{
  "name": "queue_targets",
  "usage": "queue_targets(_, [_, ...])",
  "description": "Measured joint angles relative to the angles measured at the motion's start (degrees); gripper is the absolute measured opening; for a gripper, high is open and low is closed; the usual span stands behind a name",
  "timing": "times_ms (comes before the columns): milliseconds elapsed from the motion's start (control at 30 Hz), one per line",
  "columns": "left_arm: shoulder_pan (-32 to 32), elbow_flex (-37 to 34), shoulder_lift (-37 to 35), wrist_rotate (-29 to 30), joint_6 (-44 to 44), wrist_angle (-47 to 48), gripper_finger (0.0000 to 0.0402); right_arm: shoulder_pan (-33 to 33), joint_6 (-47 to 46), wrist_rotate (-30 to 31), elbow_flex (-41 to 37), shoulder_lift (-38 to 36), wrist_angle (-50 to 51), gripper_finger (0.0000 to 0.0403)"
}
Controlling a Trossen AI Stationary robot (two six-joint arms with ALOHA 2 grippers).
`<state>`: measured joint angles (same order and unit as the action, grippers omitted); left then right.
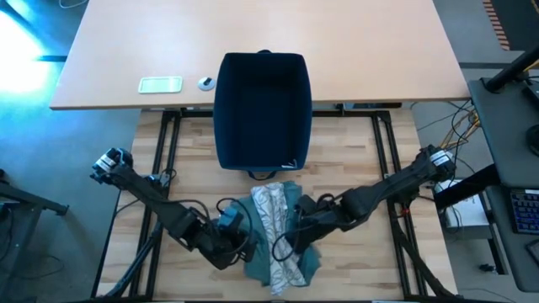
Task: Fold Laundry from Bin
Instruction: Put the folded clothes into the blue laundry basket
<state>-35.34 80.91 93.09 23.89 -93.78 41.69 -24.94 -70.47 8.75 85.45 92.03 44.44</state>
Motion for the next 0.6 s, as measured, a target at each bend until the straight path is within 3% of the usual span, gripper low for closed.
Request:
queue_targets(333, [6.1,20.55,-0.13,-3.8,11.46,20.46,0.0,3.89,7.34,1.73,16.26,-0.34,8.15,0.0031])
queue_targets(600, [13.44,32.93,-0.23,-3.0,19.13,28.49,0.0,10.43,14.78,3.42,30.69,-0.35,13.71,0.0031])
